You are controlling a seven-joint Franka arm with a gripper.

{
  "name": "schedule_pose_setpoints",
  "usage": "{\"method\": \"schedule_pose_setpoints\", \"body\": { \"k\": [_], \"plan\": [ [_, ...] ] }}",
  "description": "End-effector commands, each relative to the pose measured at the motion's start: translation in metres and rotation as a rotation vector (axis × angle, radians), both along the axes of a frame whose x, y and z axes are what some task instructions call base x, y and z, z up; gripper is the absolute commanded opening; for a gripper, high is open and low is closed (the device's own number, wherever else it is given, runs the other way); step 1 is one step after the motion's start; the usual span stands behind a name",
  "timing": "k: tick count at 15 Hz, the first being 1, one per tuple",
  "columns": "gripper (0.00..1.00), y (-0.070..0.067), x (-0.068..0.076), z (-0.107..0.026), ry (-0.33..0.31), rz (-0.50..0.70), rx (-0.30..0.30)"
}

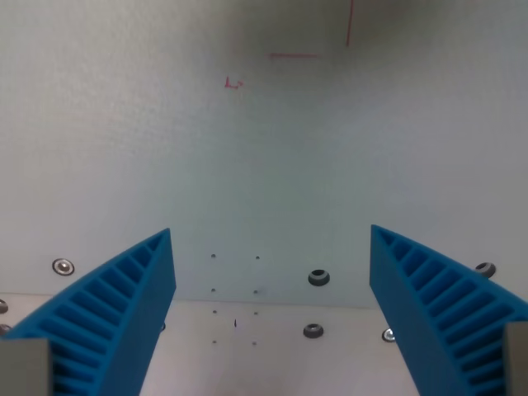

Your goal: Rotate around gripper negative y

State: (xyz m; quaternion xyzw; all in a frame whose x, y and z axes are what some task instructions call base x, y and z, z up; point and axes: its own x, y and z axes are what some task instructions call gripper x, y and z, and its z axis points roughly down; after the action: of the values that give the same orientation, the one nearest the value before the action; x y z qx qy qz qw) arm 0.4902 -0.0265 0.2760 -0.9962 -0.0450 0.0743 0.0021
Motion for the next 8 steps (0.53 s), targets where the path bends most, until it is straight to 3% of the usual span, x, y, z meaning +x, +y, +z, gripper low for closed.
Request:
{"method": "schedule_pose_setpoints", "body": {
  "k": [1,8],
  "plan": [
    [1.00,-0.0001,0.0086,0.0057,0.225,0.000,-0.033],
    [1.00,-0.0001,0.0086,0.0057,0.306,0.001,-0.041]
  ]
}}
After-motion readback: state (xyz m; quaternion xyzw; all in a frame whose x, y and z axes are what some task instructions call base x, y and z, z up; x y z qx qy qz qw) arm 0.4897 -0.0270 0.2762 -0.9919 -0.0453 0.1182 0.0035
